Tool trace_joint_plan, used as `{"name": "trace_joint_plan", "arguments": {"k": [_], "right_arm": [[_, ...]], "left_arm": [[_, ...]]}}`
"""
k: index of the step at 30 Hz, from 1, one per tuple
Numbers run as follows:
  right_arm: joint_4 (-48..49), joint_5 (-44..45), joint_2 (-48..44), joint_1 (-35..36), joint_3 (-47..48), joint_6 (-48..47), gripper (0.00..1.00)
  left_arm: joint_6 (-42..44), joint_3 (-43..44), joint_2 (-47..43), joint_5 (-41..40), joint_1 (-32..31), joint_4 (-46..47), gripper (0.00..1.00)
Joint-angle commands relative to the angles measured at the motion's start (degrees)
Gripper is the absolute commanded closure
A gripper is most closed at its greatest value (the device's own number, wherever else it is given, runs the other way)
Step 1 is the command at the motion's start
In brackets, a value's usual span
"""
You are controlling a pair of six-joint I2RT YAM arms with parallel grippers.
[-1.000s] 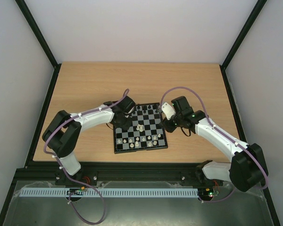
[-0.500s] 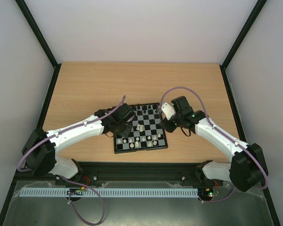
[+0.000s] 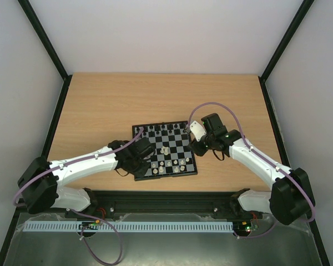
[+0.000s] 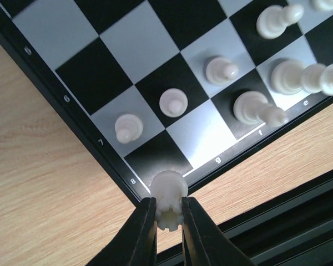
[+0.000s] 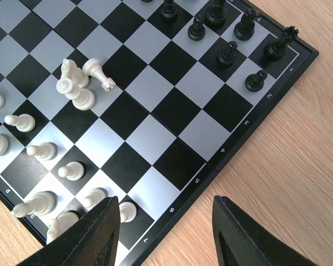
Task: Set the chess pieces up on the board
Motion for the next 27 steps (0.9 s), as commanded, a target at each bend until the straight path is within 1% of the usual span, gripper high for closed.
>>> {"name": "trace_joint_plan", "arguments": {"k": [1, 18, 27], "right_arm": [[-2.82, -0.72, 0.59, -0.14, -0.31, -0.65, 0.53], [-3.08, -0.81, 0.94, -0.14, -0.37, -0.89, 0.53], [-3.18, -0.94, 1.16, -0.15, -0.38, -0.89, 0.53]], "left_arm": [[-1.49, -2.16, 0.38, 2.27, -0.31, -0.51, 0.85], [-1.18, -2.18, 5.97, 0.48, -0.34, 1.49, 0.85], [-1.01, -2.01, 6.88, -0.59, -0.16, 1.79, 0.85]]}}
